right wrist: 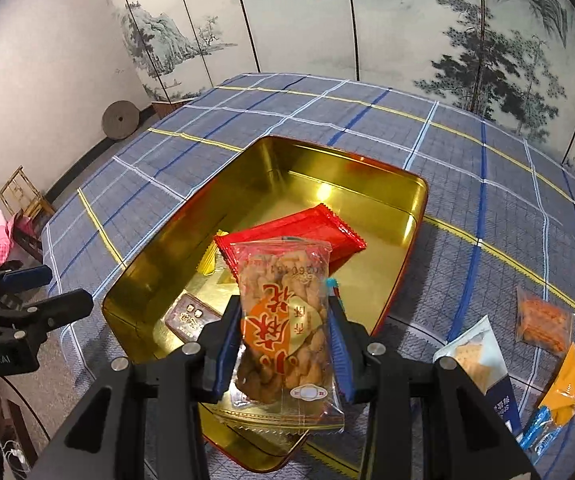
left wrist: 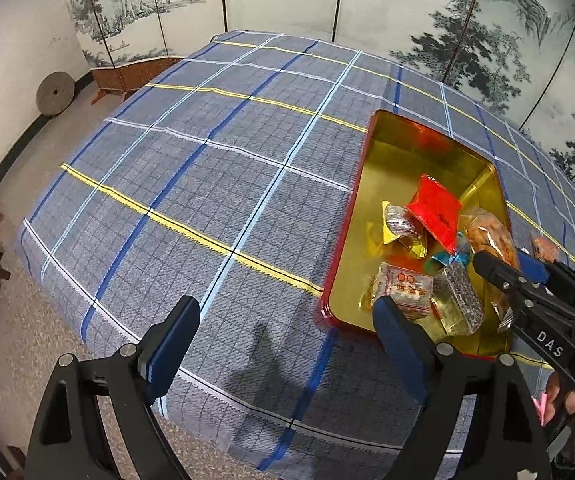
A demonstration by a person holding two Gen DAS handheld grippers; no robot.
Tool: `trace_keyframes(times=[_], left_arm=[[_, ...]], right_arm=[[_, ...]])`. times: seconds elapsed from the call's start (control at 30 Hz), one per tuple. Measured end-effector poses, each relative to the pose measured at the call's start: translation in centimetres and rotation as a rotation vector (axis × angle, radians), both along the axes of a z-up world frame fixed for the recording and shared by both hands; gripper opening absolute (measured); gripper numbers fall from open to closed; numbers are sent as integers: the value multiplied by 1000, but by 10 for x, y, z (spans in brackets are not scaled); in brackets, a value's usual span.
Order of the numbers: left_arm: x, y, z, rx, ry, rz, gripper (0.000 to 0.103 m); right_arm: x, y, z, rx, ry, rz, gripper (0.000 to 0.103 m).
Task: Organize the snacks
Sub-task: 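Carry the peanut bag with the right tool into the tin and release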
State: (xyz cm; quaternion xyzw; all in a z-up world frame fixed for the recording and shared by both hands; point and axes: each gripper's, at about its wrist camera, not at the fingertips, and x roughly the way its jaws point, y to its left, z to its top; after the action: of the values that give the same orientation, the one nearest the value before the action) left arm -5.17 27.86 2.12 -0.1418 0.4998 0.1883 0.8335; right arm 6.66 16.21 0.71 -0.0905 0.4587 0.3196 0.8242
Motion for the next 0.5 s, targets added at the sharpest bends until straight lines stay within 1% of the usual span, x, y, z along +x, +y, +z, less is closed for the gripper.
trace_keyframes(times=[0.2,0.4,0.5], left_arm=[[-3,3,2,-3,-5,9,86],[-3,5,2,-6,5,15,86],[-3,5,2,-6,6,15,86]], right_arm=[[1,6,-6,-14,4,8,41],[1,8,-9,-5,15,20,41],[-1,5,-9,-4,13,23,43]])
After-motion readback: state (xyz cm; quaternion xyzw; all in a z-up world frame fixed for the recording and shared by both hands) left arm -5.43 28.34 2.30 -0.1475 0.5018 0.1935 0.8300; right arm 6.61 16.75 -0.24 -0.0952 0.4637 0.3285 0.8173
